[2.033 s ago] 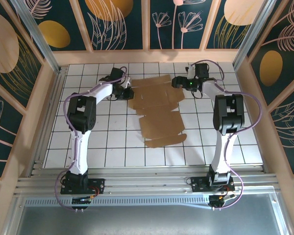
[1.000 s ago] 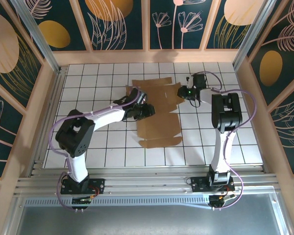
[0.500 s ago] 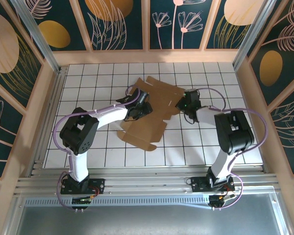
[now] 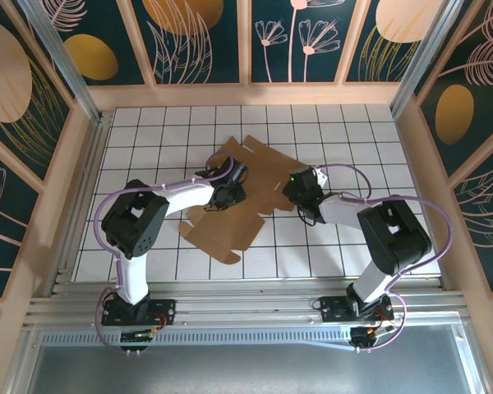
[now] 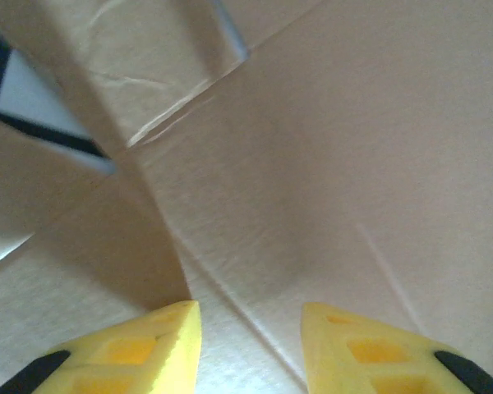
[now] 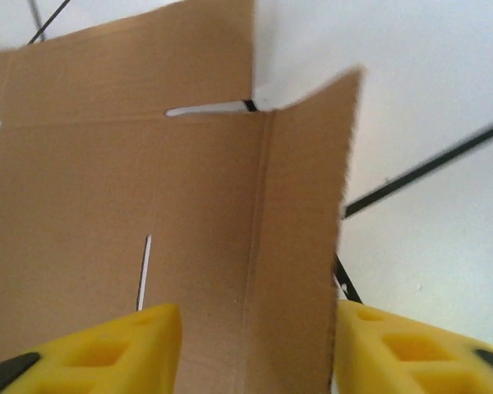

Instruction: Fold the paper box

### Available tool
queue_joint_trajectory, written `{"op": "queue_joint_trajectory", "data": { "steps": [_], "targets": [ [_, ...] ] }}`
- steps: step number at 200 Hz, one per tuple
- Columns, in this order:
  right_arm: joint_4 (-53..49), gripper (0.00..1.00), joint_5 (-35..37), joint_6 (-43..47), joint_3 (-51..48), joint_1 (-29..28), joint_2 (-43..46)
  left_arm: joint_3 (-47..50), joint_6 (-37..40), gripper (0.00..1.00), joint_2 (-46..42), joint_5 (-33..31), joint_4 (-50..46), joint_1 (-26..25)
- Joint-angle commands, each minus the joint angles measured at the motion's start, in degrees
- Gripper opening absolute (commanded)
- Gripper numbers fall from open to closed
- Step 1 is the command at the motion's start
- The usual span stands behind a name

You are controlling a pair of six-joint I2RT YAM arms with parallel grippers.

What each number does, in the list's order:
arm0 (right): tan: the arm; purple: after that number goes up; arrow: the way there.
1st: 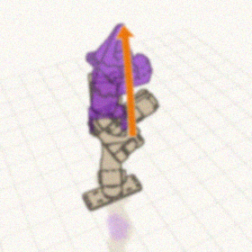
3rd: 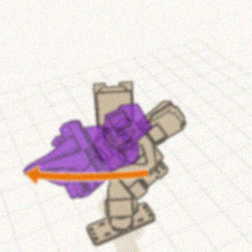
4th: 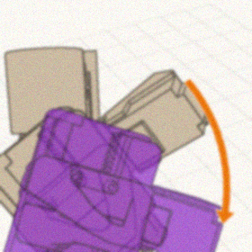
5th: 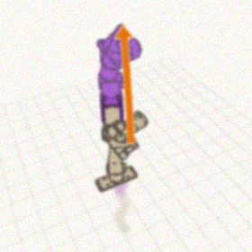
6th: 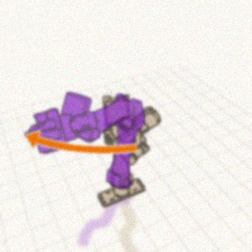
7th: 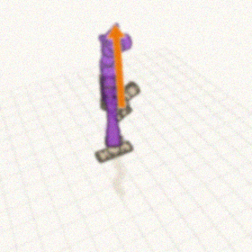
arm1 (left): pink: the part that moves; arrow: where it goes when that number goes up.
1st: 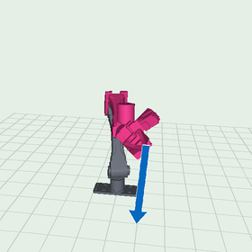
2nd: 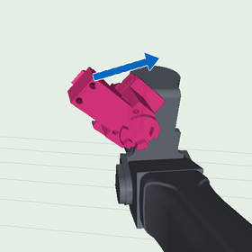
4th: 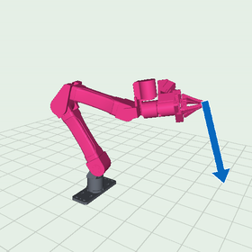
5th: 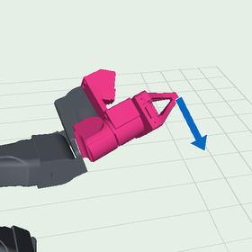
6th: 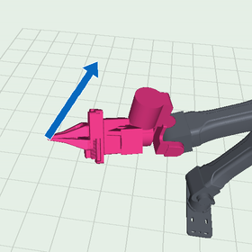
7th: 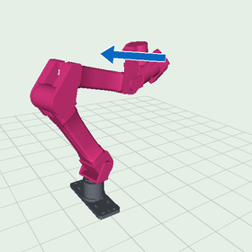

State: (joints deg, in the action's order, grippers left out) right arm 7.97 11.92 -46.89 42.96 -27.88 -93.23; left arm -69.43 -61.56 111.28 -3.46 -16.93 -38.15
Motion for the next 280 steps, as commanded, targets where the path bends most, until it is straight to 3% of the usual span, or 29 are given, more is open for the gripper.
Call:
{"op": "queue_joint_trajectory", "data": {
  "steps": [1,9,24,48,67,111,168,235,280],
  "targets": [
    [-1.44,0.58,-9.50,17.65,3.61,4.91,6.07,2.07,0.91,0.35,-1.26,0.99,-0.38,0.01],
    [-1.58,0.67,-14.71,21.00,4.26,8.26,6.96,2.89,0.92,0.35,-1.76,1.15,0.39,0.01],
    [-2.68,0.73,-26.02,27.03,7.82,15.06,5.81,3.98,1.51,0.34,-2.32,1.70,1.59,0.02],
    [-9.28,0.77,-38.84,35.50,19.02,21.15,-2.44,4.74,2.70,0.33,-2.34,2.82,2.68,0.02],
    [-16.15,0.79,-43.48,40.22,29.04,22.65,-10.84,4.49,3.76,0.33,-1.69,3.14,3.12,0.01],
    [-27.46,0.86,-45.25,46.38,45.91,22.92,-25.54,2.67,7.21,0.33,-0.51,0.50,1.37,0.01],
    [-32.44,0.96,-46.24,48.58,50.58,21.96,-32.09,1.93,9.02,0.33,-0.05,0.39,1.50,0.02],
    [-34.58,0.93,-48.79,50.93,50.56,19.33,-33.59,0.87,9.88,0.32,1.76,-0.28,1.63,0.01],
    [-34.78,0.82,-49.93,50.06,50.09,19.00,-32.86,-0.74,10.82,0.32,2.59,-0.89,0.87,0.03]
  ]
}}
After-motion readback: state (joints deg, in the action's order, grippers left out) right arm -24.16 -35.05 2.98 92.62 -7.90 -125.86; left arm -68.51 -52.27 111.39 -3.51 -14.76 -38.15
